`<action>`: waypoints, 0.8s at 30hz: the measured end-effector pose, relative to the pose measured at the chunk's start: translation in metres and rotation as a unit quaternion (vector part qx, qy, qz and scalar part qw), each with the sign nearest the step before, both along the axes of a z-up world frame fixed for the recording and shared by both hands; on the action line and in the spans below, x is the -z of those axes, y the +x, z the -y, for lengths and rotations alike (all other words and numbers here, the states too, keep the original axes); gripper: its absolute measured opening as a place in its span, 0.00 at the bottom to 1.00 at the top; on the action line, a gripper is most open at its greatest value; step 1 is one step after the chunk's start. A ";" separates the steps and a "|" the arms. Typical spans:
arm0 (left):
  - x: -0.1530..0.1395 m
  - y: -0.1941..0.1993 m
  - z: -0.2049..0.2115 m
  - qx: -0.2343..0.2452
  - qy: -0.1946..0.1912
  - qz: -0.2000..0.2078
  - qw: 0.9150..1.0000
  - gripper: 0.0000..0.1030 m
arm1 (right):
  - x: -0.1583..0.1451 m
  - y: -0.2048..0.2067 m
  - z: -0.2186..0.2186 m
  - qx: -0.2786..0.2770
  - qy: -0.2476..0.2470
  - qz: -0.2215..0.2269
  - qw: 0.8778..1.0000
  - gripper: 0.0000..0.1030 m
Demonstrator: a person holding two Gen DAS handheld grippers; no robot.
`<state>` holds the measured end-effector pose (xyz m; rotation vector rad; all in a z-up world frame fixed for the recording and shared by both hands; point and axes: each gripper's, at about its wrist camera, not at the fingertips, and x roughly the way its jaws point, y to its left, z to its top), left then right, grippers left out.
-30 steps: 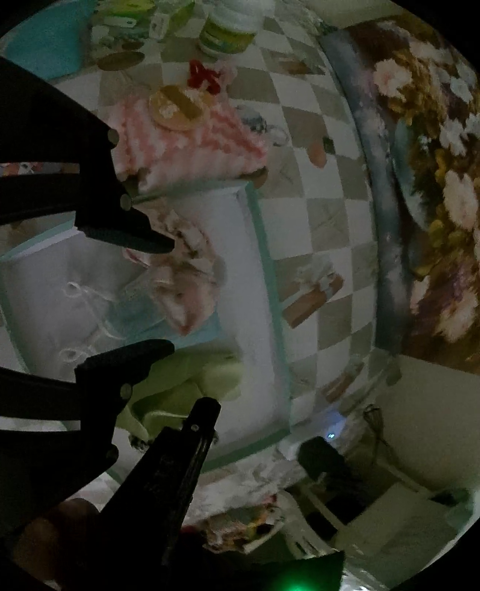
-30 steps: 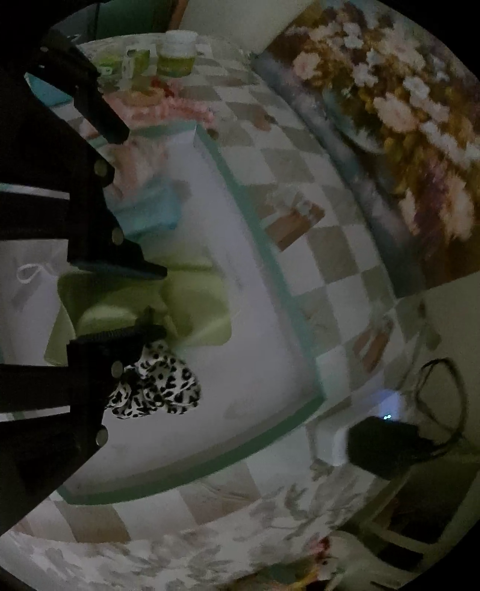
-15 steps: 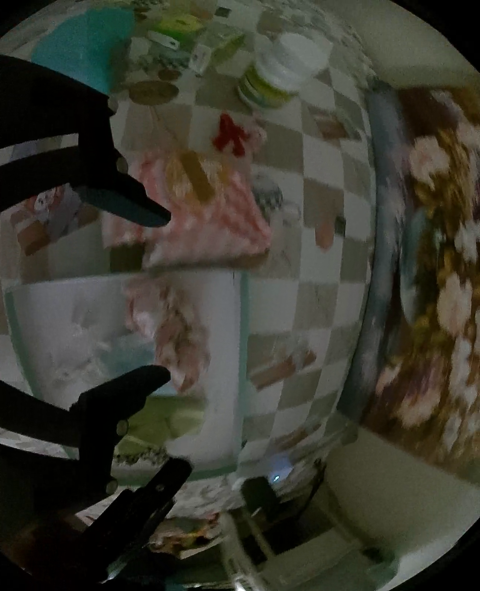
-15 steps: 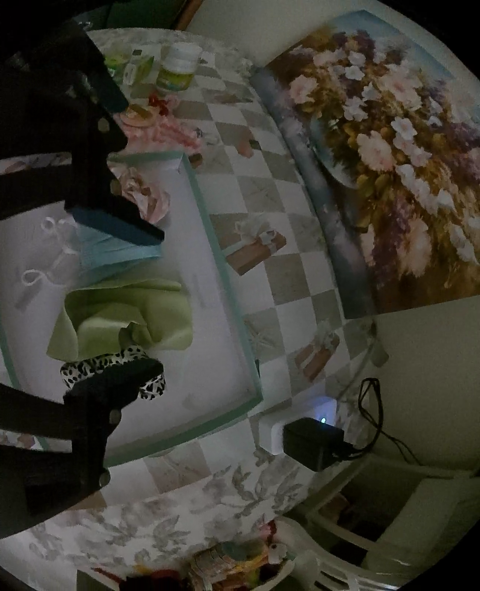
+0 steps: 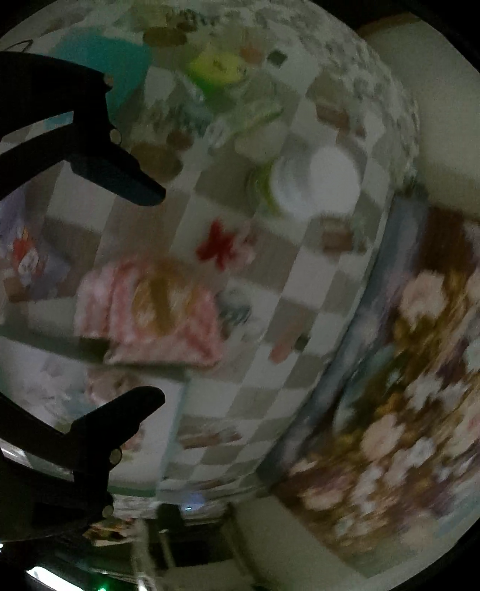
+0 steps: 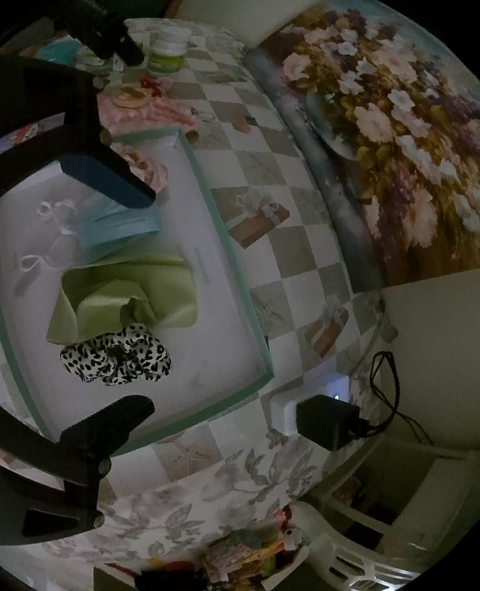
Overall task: Organize soft objects
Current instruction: 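Move both open tools back toward the remaining pile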
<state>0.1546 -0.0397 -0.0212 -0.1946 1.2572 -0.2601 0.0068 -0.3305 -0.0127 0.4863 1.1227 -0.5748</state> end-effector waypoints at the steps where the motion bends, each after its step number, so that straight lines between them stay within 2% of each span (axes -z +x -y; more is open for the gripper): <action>1: -0.002 0.002 -0.006 -0.006 0.003 0.004 1.000 0.95 | 0.000 0.001 -0.001 -0.001 0.000 0.000 1.000 1.00; 8: -0.015 0.012 -0.054 -0.051 0.032 0.028 0.998 0.95 | -0.005 0.008 -0.012 -0.020 -0.005 0.006 1.000 1.00; 17: -0.022 0.018 -0.113 -0.116 0.042 0.037 0.992 0.95 | -0.031 0.017 -0.035 -0.043 -0.025 0.044 0.998 1.00; 24: -0.022 0.023 -0.133 -0.139 0.042 0.036 0.989 0.95 | -0.039 0.036 -0.067 -0.085 -0.028 0.069 0.994 1.00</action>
